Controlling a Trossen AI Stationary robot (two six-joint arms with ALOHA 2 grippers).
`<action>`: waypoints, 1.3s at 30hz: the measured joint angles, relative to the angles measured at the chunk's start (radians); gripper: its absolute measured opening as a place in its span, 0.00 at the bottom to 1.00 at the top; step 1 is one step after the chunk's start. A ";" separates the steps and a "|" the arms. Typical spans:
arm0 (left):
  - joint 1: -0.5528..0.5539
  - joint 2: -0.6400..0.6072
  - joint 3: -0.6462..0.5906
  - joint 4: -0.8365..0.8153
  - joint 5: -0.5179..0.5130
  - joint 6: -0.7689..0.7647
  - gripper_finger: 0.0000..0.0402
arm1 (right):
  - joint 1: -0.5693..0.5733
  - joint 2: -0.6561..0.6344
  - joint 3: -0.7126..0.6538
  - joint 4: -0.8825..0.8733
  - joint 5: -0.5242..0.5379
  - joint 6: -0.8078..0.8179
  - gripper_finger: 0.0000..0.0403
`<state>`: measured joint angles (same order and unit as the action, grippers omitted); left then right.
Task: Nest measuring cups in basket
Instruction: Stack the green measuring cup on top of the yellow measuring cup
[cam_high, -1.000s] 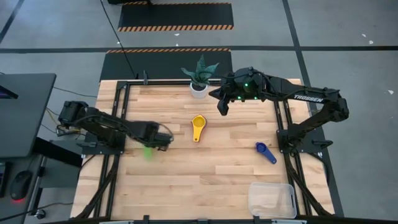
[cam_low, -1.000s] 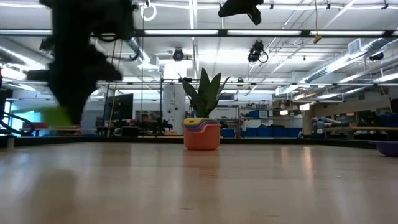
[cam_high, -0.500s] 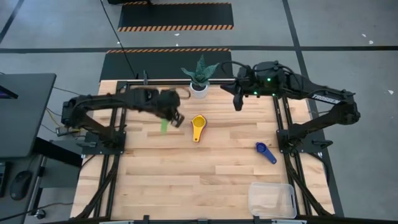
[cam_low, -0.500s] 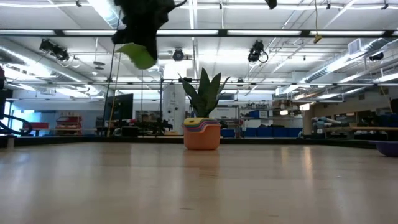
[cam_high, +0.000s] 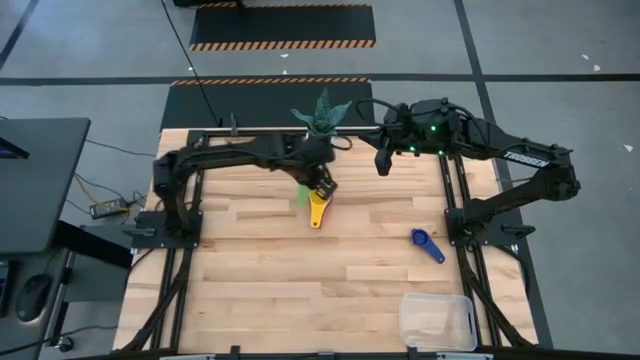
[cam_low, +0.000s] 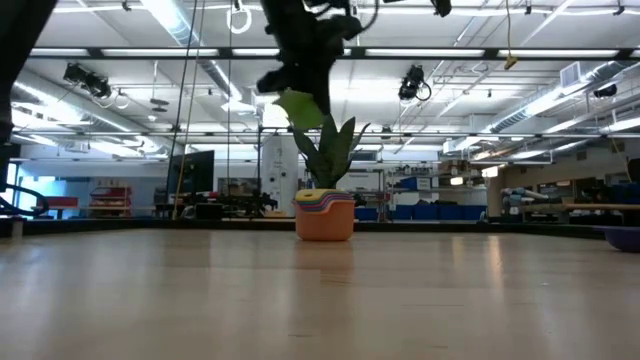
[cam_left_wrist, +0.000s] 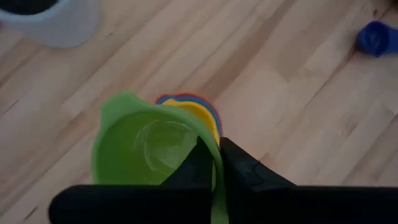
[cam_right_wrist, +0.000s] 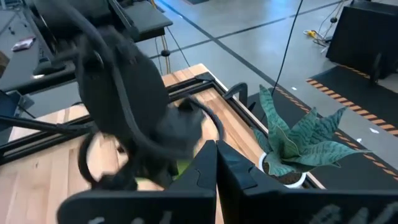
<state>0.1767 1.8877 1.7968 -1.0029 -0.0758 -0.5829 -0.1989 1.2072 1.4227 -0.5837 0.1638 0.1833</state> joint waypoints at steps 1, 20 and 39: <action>-0.002 0.026 0.017 -0.003 0.001 0.009 0.04 | 0.000 0.000 0.000 0.000 0.000 0.000 0.01; -0.018 0.246 0.043 0.005 0.062 0.024 0.04 | 0.000 0.000 0.000 -0.002 0.000 0.001 0.01; -0.011 0.258 0.068 -0.050 0.207 0.060 0.26 | 0.000 0.000 0.000 -0.011 -0.002 0.020 0.01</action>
<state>0.1656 2.1452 1.8652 -1.0531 0.1310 -0.5225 -0.1989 1.2072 1.4227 -0.5950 0.1622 0.2033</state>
